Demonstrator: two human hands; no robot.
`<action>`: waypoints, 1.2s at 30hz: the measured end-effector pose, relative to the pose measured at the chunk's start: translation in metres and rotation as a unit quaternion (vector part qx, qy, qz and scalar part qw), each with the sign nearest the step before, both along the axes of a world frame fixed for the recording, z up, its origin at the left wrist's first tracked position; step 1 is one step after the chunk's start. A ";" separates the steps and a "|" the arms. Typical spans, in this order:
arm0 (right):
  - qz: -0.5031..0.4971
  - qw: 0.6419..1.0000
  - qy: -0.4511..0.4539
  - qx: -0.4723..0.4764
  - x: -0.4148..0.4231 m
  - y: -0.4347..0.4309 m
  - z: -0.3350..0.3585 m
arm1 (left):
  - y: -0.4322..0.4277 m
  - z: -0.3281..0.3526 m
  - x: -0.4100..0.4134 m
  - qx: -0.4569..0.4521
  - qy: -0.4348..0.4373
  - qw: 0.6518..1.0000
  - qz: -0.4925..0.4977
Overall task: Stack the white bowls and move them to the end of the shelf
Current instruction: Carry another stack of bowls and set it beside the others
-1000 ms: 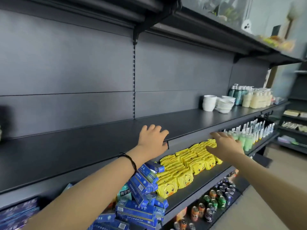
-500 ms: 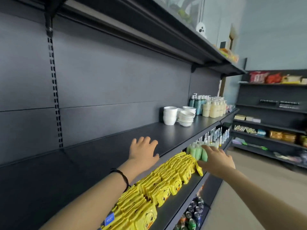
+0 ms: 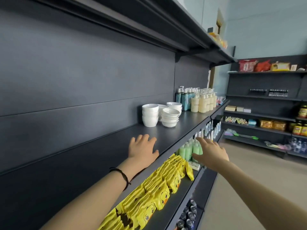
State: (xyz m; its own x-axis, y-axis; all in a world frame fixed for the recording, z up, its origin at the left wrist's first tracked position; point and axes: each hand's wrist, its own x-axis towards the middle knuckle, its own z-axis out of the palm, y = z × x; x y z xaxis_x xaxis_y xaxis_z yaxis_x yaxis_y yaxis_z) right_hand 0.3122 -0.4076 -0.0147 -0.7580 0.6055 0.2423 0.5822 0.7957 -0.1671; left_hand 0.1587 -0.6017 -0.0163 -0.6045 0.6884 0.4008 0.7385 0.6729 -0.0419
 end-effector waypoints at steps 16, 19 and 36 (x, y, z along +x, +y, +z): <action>0.134 0.991 0.004 0.004 -0.102 0.231 0.005 | 0.244 -0.003 -0.050 0.051 -0.006 0.998 0.024; 0.155 0.988 0.015 0.011 -0.120 0.266 0.008 | 0.289 -0.007 -0.055 0.033 0.008 0.999 0.011; 0.255 0.966 0.025 -0.037 -0.301 0.453 -0.006 | 0.448 -0.019 -0.168 0.022 0.004 0.996 0.082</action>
State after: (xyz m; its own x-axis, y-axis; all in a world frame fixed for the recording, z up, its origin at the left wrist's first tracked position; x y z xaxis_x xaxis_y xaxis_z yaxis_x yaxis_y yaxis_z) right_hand 0.0108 0.0452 -0.0206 -0.9507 0.1740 0.2566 0.1081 0.9618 -0.2517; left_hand -0.0094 -0.1538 -0.0354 -0.7045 0.5622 0.4331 0.6181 0.7859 -0.0148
